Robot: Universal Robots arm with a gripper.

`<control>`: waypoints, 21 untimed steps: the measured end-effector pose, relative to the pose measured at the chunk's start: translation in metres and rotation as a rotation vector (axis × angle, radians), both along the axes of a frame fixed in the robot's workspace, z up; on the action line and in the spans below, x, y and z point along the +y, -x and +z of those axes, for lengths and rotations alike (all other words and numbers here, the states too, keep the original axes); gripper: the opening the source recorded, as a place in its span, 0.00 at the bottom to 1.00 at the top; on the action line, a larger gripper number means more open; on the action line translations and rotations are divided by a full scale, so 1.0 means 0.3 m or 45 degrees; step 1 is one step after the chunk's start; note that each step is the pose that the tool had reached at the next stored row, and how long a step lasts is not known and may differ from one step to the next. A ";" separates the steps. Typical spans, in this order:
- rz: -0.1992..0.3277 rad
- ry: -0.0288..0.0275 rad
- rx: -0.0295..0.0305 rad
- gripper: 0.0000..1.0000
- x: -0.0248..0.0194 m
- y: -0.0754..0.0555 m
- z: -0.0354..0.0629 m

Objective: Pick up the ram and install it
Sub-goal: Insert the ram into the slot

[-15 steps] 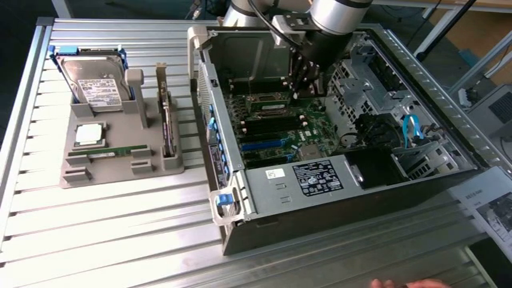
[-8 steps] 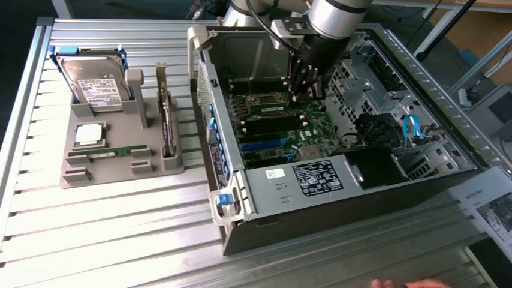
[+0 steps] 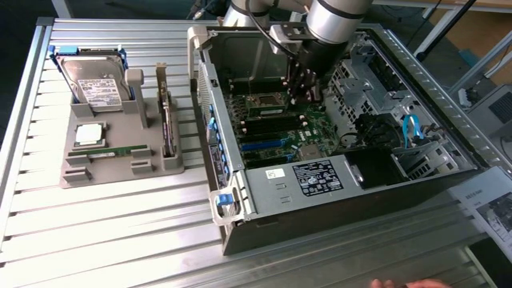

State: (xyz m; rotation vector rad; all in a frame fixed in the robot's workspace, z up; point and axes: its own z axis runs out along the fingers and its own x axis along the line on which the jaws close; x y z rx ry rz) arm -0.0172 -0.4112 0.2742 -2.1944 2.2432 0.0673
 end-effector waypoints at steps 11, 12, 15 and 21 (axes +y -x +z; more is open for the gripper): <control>0.000 0.0000 0.0000 0.12 0.000 0.000 -0.050; 0.000 -0.0001 0.0000 0.12 0.000 0.000 -0.055; 0.000 0.0000 0.0000 0.12 0.000 0.000 -0.066; 0.000 0.0003 0.0002 0.12 0.000 0.000 -0.078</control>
